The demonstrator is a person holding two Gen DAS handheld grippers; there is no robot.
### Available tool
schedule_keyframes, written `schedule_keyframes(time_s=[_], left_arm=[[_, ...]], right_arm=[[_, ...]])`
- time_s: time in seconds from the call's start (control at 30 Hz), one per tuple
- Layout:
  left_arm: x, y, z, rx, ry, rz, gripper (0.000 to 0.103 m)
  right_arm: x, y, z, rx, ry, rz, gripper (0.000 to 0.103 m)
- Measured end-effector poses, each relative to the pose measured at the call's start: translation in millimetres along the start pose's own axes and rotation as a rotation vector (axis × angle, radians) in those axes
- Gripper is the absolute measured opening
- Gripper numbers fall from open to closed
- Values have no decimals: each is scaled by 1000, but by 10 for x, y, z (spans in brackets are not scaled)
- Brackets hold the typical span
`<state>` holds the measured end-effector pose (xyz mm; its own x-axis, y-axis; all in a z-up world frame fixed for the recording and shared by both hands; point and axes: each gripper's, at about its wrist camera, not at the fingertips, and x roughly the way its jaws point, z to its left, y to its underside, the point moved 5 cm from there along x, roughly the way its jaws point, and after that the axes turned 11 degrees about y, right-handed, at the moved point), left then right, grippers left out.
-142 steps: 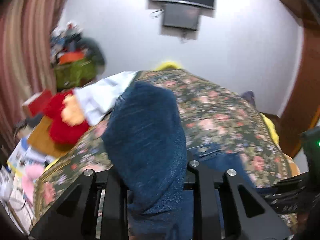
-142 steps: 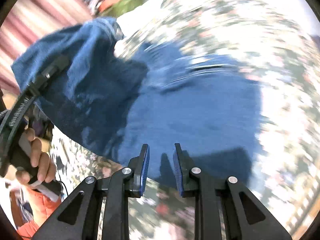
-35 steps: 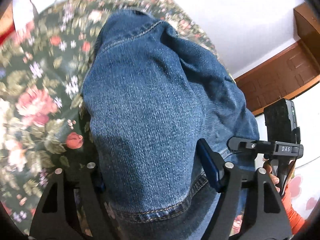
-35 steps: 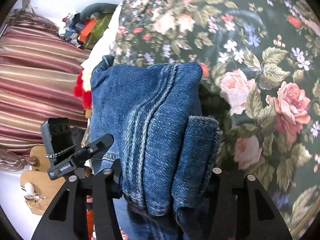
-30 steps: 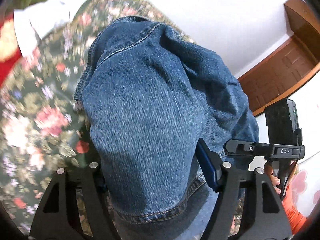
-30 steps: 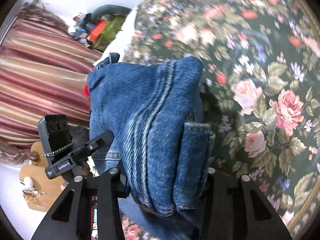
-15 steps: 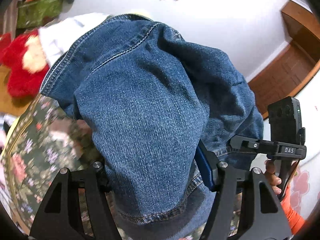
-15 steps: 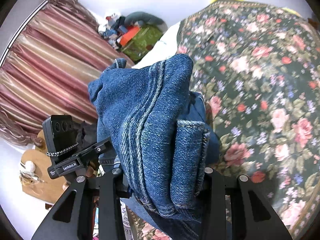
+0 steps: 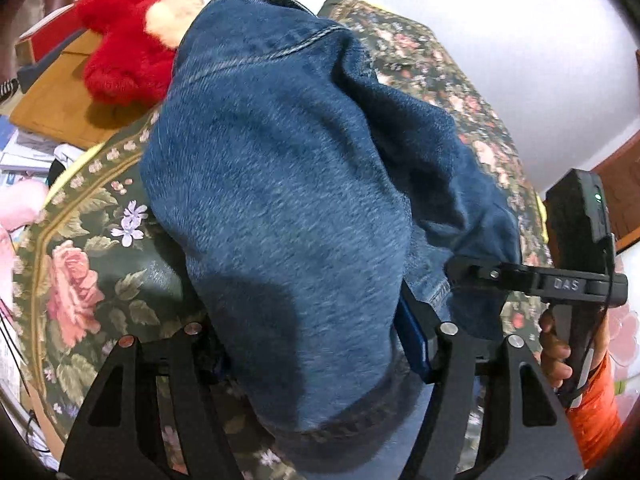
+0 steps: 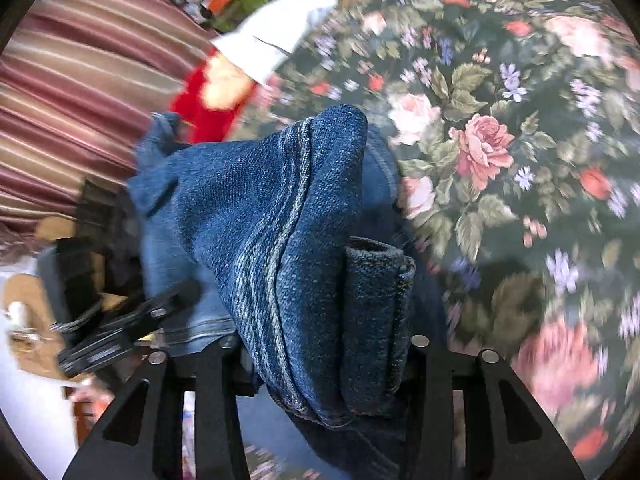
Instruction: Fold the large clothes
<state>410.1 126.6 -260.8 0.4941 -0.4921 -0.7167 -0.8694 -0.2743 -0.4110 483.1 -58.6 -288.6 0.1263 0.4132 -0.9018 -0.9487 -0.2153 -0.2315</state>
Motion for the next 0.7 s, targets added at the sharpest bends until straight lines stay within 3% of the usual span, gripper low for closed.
schedule_keyframes(time_s=[0.13, 0.27, 0.37, 0.53, 0.6, 0.7], left_arm=[[72, 4, 77, -19, 15, -7, 76], [5, 25, 120, 34, -26, -22, 76], [-205, 11, -8, 162, -119, -42, 76], [-624, -163, -301, 357, -262, -164, 76], [-672, -307, -378, 414, -294, -183, 77], [-408, -524, -410, 457, -321, -145, 79]], right_arm=[[251, -77, -123, 16, 13, 41, 48], [79, -53, -231, 16, 17, 58, 55], [-285, 9, -264, -39, 103, -21, 58], [-908, 115, -100, -178, 289, -228, 58], [-1052, 126, 29, -221, 293, -289, 60], [-995, 140, 282, -266, 258, -314, 67]])
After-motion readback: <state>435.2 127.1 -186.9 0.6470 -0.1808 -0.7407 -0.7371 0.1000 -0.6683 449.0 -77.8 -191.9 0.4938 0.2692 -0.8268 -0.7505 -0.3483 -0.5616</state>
